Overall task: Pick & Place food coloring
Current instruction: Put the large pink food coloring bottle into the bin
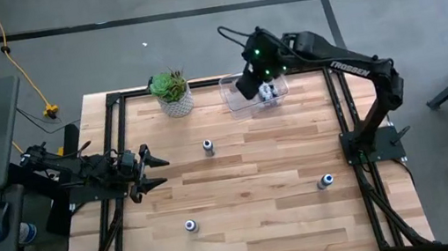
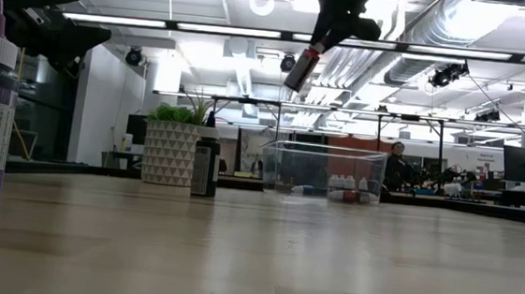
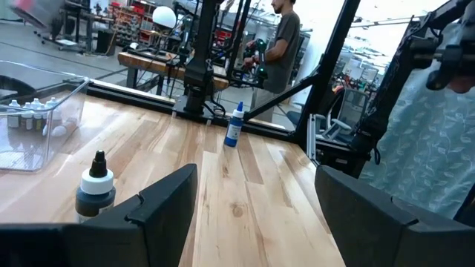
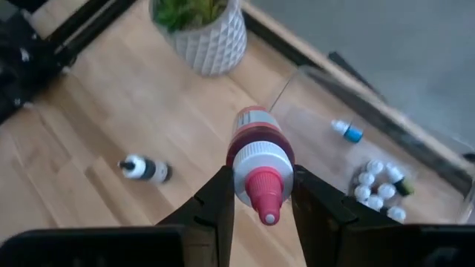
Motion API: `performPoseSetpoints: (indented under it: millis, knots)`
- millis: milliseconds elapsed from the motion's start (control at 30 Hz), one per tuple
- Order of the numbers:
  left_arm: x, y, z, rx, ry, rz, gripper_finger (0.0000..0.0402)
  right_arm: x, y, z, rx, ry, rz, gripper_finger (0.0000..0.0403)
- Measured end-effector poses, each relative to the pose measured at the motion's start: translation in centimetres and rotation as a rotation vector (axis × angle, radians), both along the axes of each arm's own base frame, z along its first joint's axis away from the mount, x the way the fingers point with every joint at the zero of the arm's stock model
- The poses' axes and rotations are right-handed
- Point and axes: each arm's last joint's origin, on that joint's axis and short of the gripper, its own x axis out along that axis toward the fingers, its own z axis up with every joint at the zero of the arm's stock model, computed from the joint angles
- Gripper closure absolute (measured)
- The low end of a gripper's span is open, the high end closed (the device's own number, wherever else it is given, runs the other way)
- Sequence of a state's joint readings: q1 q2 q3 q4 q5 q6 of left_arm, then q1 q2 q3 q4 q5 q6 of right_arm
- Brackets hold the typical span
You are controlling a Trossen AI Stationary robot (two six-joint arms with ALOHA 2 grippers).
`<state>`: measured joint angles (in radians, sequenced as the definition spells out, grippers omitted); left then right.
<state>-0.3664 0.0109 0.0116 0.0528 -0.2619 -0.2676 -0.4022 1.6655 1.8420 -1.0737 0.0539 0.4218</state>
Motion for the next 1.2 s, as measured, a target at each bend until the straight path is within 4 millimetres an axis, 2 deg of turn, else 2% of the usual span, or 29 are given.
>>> performPoseSetpoints:
  millis: [167, 400, 633, 800, 1200]
  knots:
    - [0.0, 0.0, 0.0, 0.0, 0.0, 0.0, 0.013, 0.9, -1.7, 0.3, -0.007, 0.006, -0.011, 0.0302]
    - [0.0, 0.0, 0.0, 0.0, 0.0, 0.0, 0.013, 2.9, -4.9, -1.5, 0.005, 0.084, -0.05, 0.0302]
    - [0.0, 0.0, 0.0, 0.0, 0.0, 0.0, 0.013, 4.2, -8.3, -5.8, 0.062, 0.219, -0.107, 0.0302]
    - [0.0, 0.0, 0.0, 0.0, 0.0, 0.0, 0.013, 5.5, -9.9, -9.2, 0.099, 0.281, -0.108, 0.0302]
    - [0.0, 0.0, 0.0, 0.0, 0.0, 0.0, 0.013, 7.8, -11.2, -14.0, 0.143, 0.321, -0.068, 0.0302]
